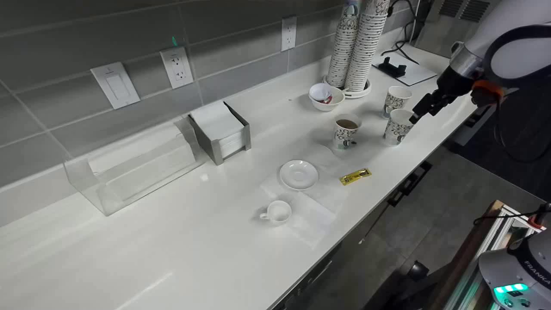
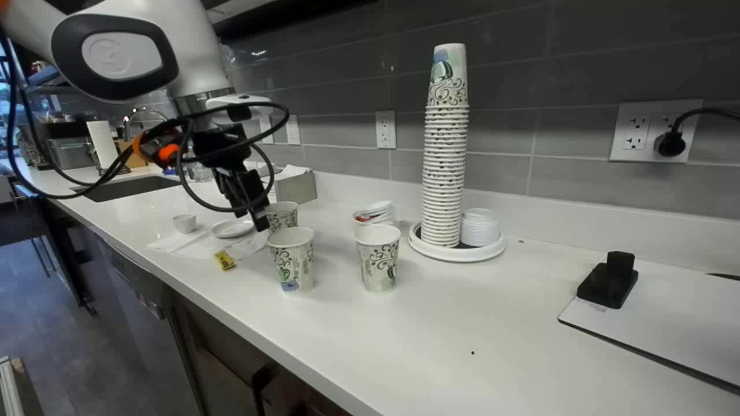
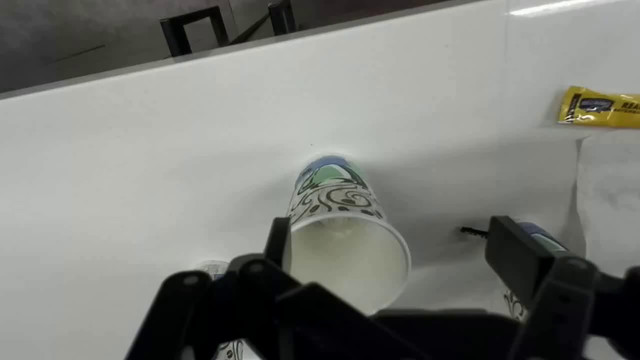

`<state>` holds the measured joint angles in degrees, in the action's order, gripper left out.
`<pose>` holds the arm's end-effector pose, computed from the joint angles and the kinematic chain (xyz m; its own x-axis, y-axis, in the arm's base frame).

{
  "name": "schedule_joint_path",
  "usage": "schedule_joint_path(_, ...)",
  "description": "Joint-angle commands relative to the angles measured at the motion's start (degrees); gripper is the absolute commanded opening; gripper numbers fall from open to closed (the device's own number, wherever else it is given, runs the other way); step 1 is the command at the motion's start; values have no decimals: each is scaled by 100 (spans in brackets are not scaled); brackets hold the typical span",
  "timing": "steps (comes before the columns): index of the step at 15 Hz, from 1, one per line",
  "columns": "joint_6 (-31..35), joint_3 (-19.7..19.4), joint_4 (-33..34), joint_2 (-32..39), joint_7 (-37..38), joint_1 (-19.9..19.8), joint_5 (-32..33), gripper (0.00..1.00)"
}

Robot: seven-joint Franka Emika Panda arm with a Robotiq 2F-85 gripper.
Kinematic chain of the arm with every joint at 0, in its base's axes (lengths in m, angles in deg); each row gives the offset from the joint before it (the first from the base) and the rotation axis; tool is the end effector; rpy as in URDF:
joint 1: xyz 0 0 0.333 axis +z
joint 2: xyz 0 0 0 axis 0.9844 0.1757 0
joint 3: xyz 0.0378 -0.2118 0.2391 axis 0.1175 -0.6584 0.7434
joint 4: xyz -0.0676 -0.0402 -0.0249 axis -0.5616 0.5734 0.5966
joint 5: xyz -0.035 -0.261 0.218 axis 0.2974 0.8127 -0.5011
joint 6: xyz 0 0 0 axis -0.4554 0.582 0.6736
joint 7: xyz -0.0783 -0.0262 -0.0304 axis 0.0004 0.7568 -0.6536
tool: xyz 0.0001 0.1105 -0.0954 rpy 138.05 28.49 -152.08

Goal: Stack the two coffee cups on the right together.

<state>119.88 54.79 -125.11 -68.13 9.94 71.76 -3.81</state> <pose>0.3442 -0.1019 0.3900 0.9622 -0.1937 0.1917 -0.1962 -0.9806 -0.0063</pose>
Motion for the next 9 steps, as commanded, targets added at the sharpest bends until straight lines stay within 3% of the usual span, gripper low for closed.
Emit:
schedule_joint_path(1, -14, 35, 7, -1, -17, -34, -24, 100)
schedule_joint_path(8, -207, -102, 372, 248, -79, -28, -167, 100)
schedule_joint_path(9, -62, -37, 180, 133, 26, -89, -56, 100)
